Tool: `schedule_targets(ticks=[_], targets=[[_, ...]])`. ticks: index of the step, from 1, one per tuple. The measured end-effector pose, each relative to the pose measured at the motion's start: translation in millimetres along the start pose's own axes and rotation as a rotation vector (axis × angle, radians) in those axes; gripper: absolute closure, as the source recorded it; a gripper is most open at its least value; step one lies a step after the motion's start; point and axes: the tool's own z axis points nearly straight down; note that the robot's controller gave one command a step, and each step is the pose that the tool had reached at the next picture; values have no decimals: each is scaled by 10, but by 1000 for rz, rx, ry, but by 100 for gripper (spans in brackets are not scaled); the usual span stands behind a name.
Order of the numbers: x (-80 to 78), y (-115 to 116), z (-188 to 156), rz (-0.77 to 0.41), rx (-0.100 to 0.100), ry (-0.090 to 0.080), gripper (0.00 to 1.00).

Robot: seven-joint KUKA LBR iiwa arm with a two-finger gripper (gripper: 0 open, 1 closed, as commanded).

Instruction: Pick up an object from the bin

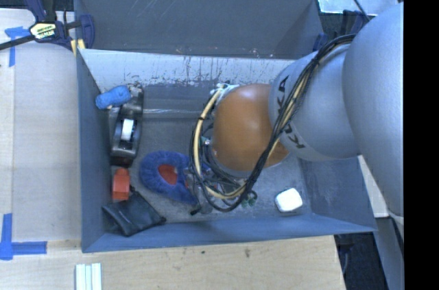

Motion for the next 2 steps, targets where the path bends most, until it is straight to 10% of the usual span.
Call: schedule_targets(ticks=[2], targets=[[-1467,195,36,-5,12,5,100]])
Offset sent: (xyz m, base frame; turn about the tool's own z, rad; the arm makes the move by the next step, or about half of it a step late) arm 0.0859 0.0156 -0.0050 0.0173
